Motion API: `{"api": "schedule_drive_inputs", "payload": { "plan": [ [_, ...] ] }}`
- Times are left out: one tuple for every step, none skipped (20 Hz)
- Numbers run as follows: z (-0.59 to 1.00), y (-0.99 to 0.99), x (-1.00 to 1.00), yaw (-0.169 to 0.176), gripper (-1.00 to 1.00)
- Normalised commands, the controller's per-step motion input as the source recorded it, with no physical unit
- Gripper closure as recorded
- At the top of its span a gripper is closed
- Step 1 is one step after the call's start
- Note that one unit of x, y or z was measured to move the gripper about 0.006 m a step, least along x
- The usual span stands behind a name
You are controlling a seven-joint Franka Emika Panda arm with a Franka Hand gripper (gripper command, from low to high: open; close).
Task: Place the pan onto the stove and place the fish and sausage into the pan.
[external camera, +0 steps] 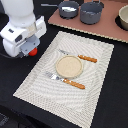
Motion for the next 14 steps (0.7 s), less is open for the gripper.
{"api": "schedule_drive_inputs", "payload": {
  "plan": [
    [1.00,0.99,0.07,0.012,1.00],
    [0.95,0.99,0.01,0.010,1.00],
    [0.93,0.98,0.00,0.006,1.00],
    [0.92,0.99,0.00,0.001,1.00],
    [0.91,1.00,0.01,0.000,1.00],
    [0.83,1.00,0.06,0.000,1.00],
    [0.75,1.00,0.08,0.000,1.00],
    [0.53,1.00,0.11,0.000,1.00],
    [0.37,1.00,0.10,0.000,1.00],
    [0.22,1.00,0.11,0.000,1.00],
    [0.15,1.00,0.14,0.000,1.00],
    [0.11,1.00,0.19,0.000,1.00],
    [0.06,1.00,0.23,0.000,1.00],
    [0.02,1.00,0.25,0.000,1.00]
  ]
}}
